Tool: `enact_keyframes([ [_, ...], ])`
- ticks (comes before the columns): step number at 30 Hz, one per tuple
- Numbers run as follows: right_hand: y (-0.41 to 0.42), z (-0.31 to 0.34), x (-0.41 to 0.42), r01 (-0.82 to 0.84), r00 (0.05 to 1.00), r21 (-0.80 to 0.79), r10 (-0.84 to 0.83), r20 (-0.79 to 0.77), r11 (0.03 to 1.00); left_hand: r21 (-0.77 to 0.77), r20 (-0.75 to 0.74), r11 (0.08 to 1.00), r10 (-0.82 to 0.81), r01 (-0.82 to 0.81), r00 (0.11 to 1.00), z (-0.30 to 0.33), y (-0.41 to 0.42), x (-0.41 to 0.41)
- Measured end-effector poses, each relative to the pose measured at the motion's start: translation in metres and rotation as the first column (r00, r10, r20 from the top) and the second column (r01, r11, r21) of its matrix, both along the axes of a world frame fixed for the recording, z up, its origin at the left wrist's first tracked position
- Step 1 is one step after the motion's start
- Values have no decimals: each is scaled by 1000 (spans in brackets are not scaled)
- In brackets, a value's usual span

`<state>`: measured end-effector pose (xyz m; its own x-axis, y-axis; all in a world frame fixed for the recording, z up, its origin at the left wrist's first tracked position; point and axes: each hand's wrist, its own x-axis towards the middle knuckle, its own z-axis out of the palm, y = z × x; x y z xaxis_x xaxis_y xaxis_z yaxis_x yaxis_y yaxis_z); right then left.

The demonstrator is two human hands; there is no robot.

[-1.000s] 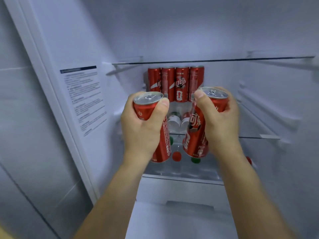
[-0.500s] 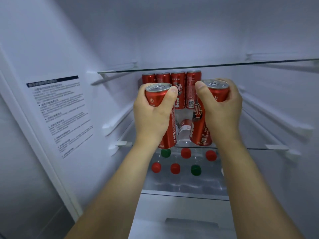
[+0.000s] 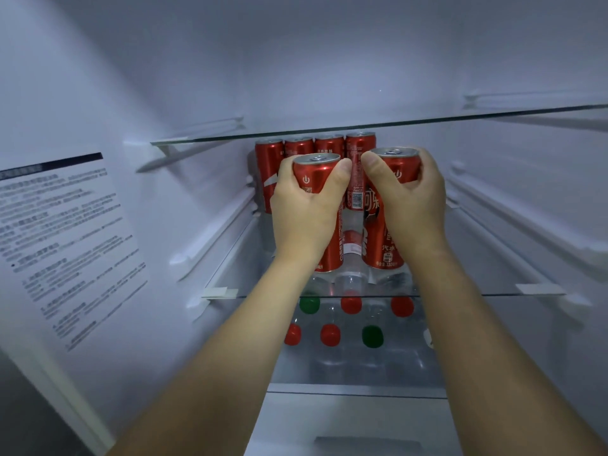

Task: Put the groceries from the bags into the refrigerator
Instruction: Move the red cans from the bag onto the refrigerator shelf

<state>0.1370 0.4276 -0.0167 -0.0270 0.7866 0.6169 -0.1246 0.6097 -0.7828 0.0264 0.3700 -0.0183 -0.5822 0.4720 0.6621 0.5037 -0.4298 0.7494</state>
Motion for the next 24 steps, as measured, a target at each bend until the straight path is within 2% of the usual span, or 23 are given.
enact_keyframes([
  [6, 40, 2, 2, 114, 993, -24, -114, -5, 993, 3, 10, 1000, 6, -6, 1000, -1, 30, 5],
  [13, 87, 3, 16, 209, 959, -206, -242, -149, 956, -39, -6, 999, 13, -13, 1000, -1, 72, 16],
  [17, 98, 4, 20, 298, 947, -5, -295, 127, 954, -54, -3, 998, 18, -18, 1000, -2, 92, 19],
  [24, 131, 5, 24, 359, 922, 0, -354, 156, 933, -72, -10, 997, 18, -19, 1000, -2, 118, 21],
])
